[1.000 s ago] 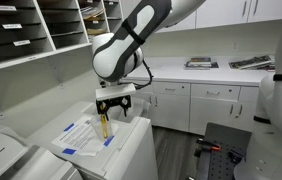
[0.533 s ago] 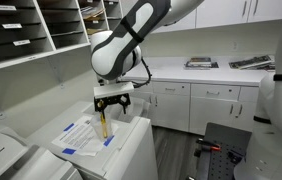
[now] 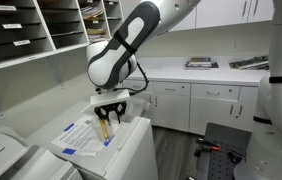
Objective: Move the cup forward
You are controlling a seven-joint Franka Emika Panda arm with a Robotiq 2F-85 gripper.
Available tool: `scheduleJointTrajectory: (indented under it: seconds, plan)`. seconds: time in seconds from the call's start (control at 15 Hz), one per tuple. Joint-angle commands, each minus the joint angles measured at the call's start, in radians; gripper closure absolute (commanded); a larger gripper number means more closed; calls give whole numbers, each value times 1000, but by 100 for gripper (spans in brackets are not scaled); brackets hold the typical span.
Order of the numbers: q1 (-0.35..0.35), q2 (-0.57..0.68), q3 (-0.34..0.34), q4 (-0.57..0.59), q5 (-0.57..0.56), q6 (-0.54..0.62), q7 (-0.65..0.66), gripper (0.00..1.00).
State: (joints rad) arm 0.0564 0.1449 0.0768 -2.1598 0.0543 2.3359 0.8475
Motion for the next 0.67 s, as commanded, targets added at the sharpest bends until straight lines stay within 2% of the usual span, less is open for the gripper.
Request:
scheduleJointTrajectory:
  seconds: [0.0,0.13,0.6]
  plan:
    - [30,13,-28,28,-25,1,44,87]
    - [34,10,-33,33,-25,4,43,99]
    - [37,17,-45,61,-22,12,59,99]
